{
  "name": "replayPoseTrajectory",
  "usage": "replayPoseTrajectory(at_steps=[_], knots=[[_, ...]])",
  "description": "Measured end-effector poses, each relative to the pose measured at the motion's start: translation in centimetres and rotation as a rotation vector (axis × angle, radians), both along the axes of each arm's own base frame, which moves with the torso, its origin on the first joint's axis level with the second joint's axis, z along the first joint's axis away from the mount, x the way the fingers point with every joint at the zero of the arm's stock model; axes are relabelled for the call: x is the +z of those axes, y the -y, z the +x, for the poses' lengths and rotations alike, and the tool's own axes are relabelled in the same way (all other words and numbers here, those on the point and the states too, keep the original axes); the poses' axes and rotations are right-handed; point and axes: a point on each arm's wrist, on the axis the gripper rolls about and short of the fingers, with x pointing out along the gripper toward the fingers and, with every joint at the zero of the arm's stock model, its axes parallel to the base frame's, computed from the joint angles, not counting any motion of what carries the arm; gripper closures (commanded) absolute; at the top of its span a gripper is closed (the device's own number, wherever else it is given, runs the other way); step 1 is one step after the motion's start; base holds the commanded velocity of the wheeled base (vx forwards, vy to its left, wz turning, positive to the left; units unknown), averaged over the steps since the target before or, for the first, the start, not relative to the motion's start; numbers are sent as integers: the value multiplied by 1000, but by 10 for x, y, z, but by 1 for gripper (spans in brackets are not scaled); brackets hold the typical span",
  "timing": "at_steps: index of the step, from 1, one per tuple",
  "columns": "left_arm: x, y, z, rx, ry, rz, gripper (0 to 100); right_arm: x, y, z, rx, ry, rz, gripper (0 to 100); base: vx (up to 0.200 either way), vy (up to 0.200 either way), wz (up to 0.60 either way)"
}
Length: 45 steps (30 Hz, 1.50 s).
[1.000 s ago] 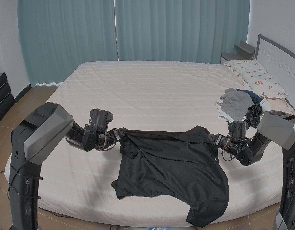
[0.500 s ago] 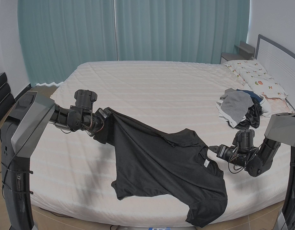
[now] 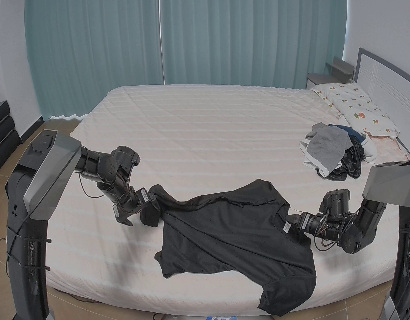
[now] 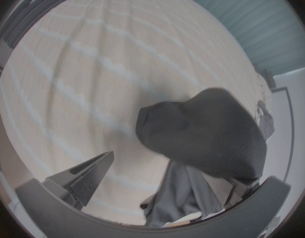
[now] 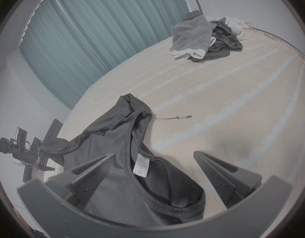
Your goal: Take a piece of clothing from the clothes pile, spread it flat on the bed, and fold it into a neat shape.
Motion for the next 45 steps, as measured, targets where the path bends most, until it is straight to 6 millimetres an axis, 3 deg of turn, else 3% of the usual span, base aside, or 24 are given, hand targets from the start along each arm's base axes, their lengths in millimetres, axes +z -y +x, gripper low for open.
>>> replayPoseTrajectory(at_steps=[7,12,18,27,36,45], knots=[[-1,-2,-21,-180,-153,9,0,-15,-2,0,5,-17,-2,0,0,0,0],[9,-5,-36,-303,-195,6,0,-22,-2,1,6,-27,-3,0,0,0,0],[29,-9,-44,-321,-174,-51,0,-20,-2,9,2,0,2,0,0,0,0],[46,-19,-48,-169,-123,-156,0,-15,-3,29,-26,52,38,0,0,0,0],[38,-23,-50,62,55,-278,0,-17,-2,47,-43,63,48,0,0,0,0],[32,-23,-62,221,214,-363,0,-14,-10,84,-66,76,107,0,0,0,0]])
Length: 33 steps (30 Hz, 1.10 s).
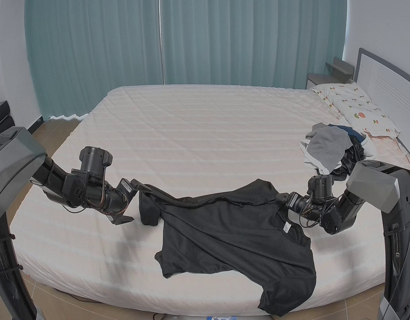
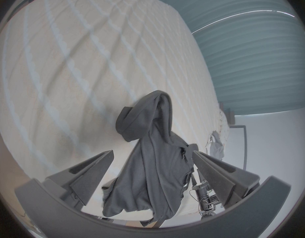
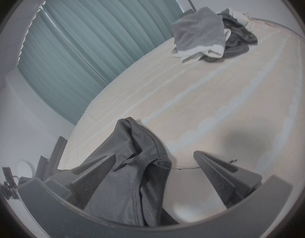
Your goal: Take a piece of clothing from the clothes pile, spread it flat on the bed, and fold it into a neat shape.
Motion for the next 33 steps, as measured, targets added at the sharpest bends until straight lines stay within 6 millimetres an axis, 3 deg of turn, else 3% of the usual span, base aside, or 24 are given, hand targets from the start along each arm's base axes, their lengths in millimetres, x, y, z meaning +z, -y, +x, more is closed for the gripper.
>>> replayPoseTrajectory(at_steps=[6,7,19,25,28,33], knots=[[-10,7,-9,19,27,-2,0,-9,-3,13,15,-67,59,0,0,0,0],[-12,7,-11,19,20,-1,0,-10,-3,14,15,-78,60,100,0,0,0],[-22,11,-20,21,-25,2,0,-6,7,47,-94,-4,50,100,0,0,0],[-26,14,-22,11,-37,6,0,16,34,77,-241,126,78,100,0,0,0],[-28,15,-22,14,-40,18,0,26,61,90,-325,191,95,100,0,0,0],[-34,22,-23,28,-40,70,0,22,85,100,-390,220,103,100,0,0,0]])
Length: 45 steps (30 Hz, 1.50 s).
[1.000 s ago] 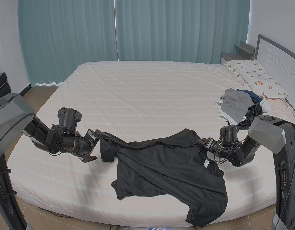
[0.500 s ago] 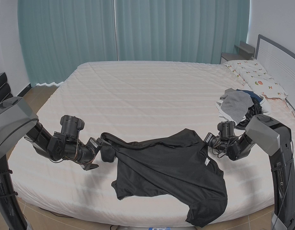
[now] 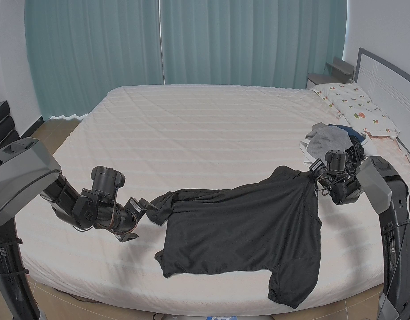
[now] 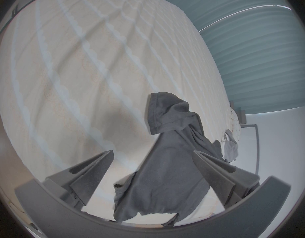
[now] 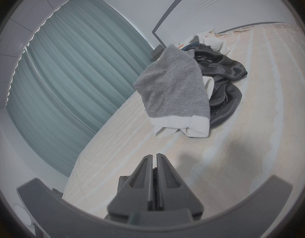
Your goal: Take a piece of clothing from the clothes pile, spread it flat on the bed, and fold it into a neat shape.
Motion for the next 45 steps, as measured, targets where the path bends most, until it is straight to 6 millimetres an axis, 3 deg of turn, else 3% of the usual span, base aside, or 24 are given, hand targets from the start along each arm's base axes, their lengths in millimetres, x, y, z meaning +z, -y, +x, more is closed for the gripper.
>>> replayPoseTrajectory(at_steps=[15,16,29,34,39,45], knots=[[-16,16,-3,-4,-3,65,0,-6,23,7,-74,31,-22,100,0,0,0],[-17,16,-3,-5,-3,65,0,-7,24,6,-74,30,-28,0,0,0,0],[-18,16,-3,-6,-8,65,0,-21,23,-9,-31,-3,-129,0,0,0,0],[-18,16,-3,-5,-9,65,0,-14,16,-22,-8,-41,-141,0,0,0,0],[-17,16,-3,-1,-7,70,0,-8,6,-46,30,-113,-159,0,0,0,0],[-14,16,-4,9,3,79,0,-8,-1,-95,115,-221,-158,0,0,0,0]])
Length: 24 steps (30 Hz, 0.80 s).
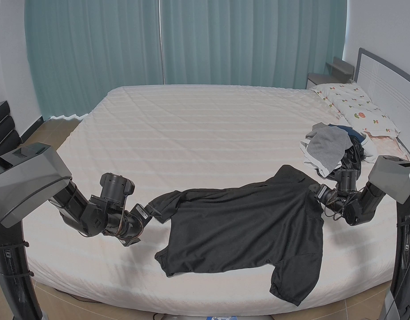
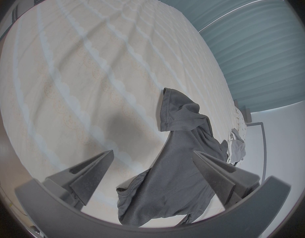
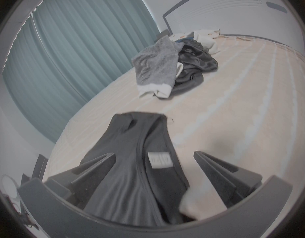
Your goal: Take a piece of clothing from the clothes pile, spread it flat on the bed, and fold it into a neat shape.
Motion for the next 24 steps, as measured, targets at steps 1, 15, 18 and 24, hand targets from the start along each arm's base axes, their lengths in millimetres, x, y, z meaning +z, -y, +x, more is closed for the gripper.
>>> replayPoseTrajectory(at_steps=[1,15,18,24], knots=[[1,0,0,1,3,1,0,0,-1,-8,13,-14,4,0,0,0,0],[10,18,-36,-62,-25,13,0,10,-14,-139,191,-150,119,0,-171,0,0],[9,21,-46,-81,-29,3,0,13,-17,-152,229,-111,153,0,0,0,0],[8,23,-55,-101,-3,-19,0,9,-19,-174,255,-84,171,0,0,0,0]])
